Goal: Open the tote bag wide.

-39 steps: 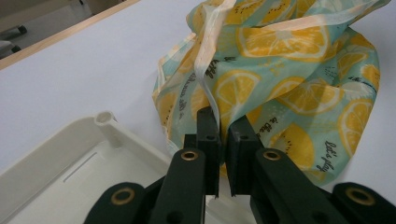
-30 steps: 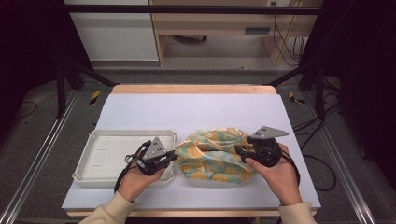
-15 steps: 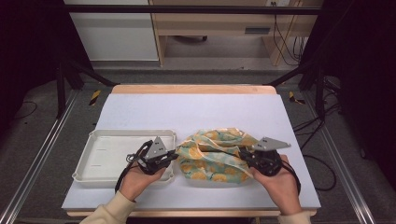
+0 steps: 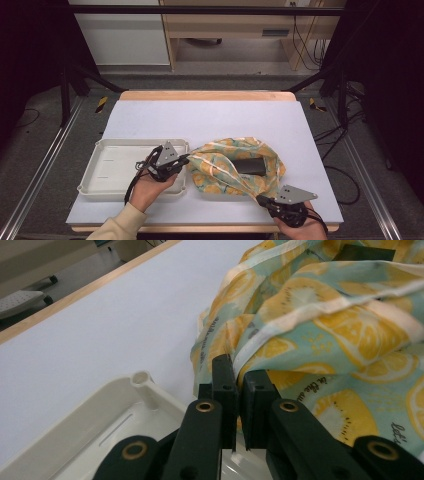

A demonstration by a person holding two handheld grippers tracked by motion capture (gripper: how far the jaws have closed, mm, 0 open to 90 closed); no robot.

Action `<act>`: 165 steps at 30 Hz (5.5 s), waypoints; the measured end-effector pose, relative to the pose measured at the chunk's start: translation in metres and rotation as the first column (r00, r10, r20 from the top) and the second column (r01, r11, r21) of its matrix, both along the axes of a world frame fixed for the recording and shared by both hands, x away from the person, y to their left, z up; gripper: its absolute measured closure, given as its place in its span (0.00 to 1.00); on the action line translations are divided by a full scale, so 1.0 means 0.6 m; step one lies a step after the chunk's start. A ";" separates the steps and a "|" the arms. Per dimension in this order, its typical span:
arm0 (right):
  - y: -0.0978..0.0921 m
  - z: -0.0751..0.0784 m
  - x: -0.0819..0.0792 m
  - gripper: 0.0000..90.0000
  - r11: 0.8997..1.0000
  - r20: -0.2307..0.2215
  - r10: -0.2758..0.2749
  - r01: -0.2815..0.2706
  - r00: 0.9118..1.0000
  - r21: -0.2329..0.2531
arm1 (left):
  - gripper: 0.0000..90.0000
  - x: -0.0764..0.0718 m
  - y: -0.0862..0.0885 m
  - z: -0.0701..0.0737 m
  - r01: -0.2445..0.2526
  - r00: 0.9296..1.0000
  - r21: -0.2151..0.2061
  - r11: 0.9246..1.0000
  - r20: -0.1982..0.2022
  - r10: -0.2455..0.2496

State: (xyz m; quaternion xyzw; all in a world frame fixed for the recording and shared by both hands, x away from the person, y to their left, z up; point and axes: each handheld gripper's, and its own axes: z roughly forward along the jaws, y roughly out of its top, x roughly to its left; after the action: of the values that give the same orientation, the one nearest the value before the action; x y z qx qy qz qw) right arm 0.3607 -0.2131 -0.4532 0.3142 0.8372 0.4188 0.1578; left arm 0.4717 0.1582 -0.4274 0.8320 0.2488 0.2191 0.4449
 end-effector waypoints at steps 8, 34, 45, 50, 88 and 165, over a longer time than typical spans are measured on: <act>0.009 -0.020 0.005 1.00 0.992 -0.042 -0.023 0.017 0.999 -0.122 | 0.96 -0.004 0.000 0.007 -0.006 0.999 -0.007 1.000 0.037 0.007; 0.021 0.028 0.004 0.44 0.999 0.087 -0.046 0.047 0.995 -0.012 | 0.98 -0.007 0.002 0.008 0.009 1.000 -0.017 1.000 0.030 -0.009; 0.066 0.078 0.041 0.41 1.000 0.117 -0.016 0.014 0.993 0.019 | 0.98 -0.009 0.000 0.012 0.022 0.999 -0.016 1.000 0.038 -0.021; 0.108 0.092 0.084 0.45 1.000 0.113 -0.007 0.005 0.994 0.023 | 0.98 -0.009 0.002 0.015 0.027 0.999 -0.017 0.999 0.040 -0.026; 0.217 0.002 0.067 0.99 0.990 0.036 0.142 -0.141 0.989 -0.025 | 0.98 -0.016 0.002 0.023 0.060 0.997 -0.044 0.997 0.046 -0.058; 0.088 0.004 0.015 1.00 0.987 0.031 0.117 -0.113 0.993 -0.119 | 0.42 0.060 -0.052 0.066 0.123 0.992 0.092 0.988 -0.006 -0.123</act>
State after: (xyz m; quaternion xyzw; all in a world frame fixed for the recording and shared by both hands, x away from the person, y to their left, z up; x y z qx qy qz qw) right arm 0.3697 -0.1604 -0.4509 0.2475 0.8738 0.3836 0.1675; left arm 0.5077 0.1271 -0.3878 0.8654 0.1867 0.2021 0.4187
